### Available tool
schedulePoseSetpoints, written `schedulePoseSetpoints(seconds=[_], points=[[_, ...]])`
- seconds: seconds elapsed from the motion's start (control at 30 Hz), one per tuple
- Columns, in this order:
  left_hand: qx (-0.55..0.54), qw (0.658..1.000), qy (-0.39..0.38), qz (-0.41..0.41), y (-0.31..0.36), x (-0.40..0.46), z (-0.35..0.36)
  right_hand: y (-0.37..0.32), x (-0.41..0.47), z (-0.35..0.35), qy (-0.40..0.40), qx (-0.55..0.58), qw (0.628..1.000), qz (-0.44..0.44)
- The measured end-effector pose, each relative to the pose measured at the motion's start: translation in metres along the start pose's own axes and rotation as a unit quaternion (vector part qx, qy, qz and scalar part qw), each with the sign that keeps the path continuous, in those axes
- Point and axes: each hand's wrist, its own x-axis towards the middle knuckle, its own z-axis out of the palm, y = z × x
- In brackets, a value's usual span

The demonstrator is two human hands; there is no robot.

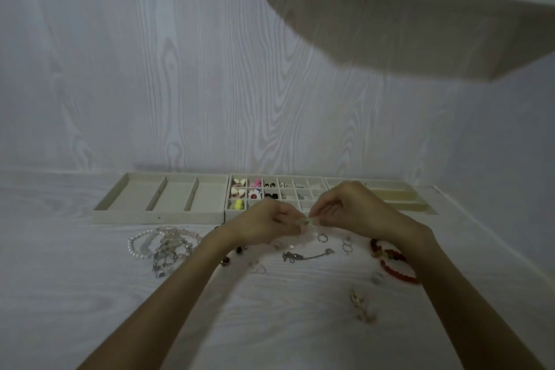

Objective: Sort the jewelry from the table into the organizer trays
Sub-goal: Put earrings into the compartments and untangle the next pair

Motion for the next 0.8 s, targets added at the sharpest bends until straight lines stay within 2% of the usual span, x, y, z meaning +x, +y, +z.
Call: schedulePoseSetpoints(seconds=[0.2, 0.4, 0.6, 0.8], points=[[-0.059, 0.995, 0.083, 0.007, 0.010, 0.037, -0.027, 0.008, 0.034, -0.020, 0.110, -0.016, 0.993, 0.024], [-0.042, 0.995, 0.087, 0.012, 0.011, 0.093, -0.043, 0.038, 0.062, -0.023, 0.190, -0.028, 0.978, 0.087], [0.057, 0.997, 0.042, 0.001, -0.013, 0.132, -0.039, 0.069, 0.078, -0.007, 0.160, -0.018, 0.976, 0.145], [0.135, 0.989, 0.042, -0.031, -0.028, 0.144, -0.030, 0.082, 0.087, 0.008, 0.124, 0.007, 0.979, 0.160]])
